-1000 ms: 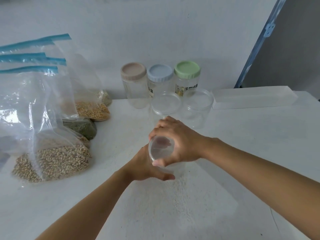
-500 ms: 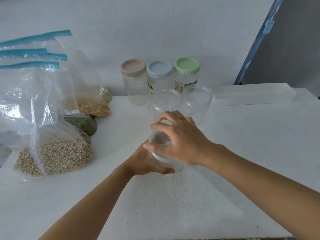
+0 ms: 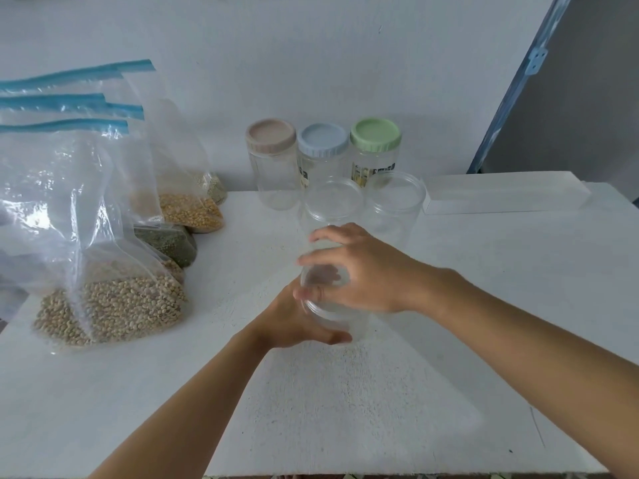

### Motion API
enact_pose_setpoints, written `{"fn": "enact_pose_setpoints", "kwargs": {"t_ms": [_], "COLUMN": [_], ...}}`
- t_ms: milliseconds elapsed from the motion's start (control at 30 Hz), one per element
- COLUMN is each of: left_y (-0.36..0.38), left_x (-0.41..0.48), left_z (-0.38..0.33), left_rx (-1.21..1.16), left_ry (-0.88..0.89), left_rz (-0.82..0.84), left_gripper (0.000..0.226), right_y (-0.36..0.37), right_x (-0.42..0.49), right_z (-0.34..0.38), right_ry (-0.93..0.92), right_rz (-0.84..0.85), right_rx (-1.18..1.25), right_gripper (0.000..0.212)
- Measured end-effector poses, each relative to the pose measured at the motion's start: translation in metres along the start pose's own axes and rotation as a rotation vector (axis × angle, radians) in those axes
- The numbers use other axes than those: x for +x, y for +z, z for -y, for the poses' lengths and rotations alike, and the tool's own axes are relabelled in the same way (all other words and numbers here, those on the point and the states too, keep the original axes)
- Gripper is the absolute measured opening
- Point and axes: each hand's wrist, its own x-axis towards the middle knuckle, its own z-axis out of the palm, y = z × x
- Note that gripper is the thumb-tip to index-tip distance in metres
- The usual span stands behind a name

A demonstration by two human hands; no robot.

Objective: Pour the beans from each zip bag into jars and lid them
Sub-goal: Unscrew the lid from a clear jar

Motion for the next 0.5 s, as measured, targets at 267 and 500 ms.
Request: {"fn": "enact_pose_setpoints", "kwargs": {"t_ms": [267,500], "left_y": [0.002,0.007], "left_x": [0.003,0.004], "left_z": [-0.002,-0.002], "left_rx": [-0.004,0.03], "left_ry": [0.012,0.002], "left_rz": [0.006,-0.015], "left_gripper": [0.074,0.069], "right_y": [0.003,0.008], "right_x": [0.004,-0.003], "right_z": [0.016,0.016], "right_ry": [-0.036,0.129], "right_rz": [0.153,0.044], "right_rx": [-0.324,-0.366], "right_gripper": [0.05,0.077]}}
